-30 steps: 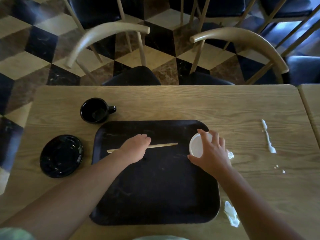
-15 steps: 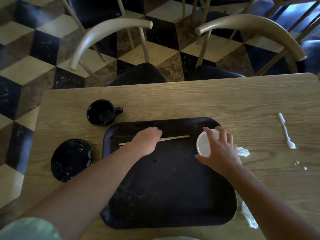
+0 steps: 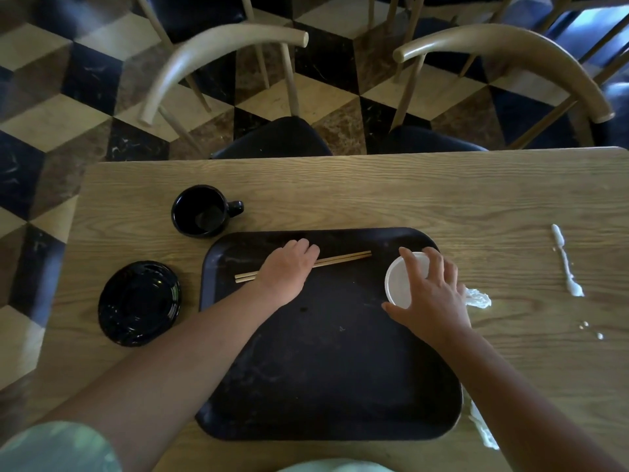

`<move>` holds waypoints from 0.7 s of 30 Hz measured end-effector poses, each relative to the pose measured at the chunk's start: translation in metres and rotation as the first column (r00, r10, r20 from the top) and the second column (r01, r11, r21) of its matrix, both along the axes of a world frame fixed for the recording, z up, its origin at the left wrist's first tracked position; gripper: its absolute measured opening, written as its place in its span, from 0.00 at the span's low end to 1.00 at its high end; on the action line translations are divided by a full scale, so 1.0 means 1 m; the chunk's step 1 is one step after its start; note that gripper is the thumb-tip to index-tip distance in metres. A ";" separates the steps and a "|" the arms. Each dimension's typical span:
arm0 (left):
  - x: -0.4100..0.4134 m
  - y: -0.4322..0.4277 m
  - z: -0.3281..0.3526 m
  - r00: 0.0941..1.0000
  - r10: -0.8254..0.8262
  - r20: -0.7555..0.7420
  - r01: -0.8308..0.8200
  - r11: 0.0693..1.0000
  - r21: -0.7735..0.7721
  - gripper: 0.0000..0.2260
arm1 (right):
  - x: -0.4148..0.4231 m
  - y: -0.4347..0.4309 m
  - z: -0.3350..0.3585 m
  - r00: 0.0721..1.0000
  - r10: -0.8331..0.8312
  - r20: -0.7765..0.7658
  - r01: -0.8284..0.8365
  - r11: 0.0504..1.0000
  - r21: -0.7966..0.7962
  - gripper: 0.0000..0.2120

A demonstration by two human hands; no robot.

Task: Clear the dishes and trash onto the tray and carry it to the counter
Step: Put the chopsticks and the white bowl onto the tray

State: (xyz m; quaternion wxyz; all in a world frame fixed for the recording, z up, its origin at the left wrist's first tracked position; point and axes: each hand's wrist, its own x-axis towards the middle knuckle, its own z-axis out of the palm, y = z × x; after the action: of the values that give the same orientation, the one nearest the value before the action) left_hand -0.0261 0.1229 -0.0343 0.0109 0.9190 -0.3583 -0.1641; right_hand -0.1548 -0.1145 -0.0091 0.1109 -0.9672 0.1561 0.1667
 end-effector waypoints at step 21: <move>0.020 -0.010 0.002 0.997 0.036 0.075 -0.036 0.999 0.003 0.18 | 0.002 -0.008 0.000 1.000 -0.018 0.014 0.017 0.999 0.027 0.53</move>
State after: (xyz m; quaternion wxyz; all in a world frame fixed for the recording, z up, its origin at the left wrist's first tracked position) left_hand -0.0060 0.1131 -0.0324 -0.0017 0.9308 -0.3414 -0.1302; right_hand -0.1525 -0.1221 -0.0095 0.1265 -0.9654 0.1615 0.1610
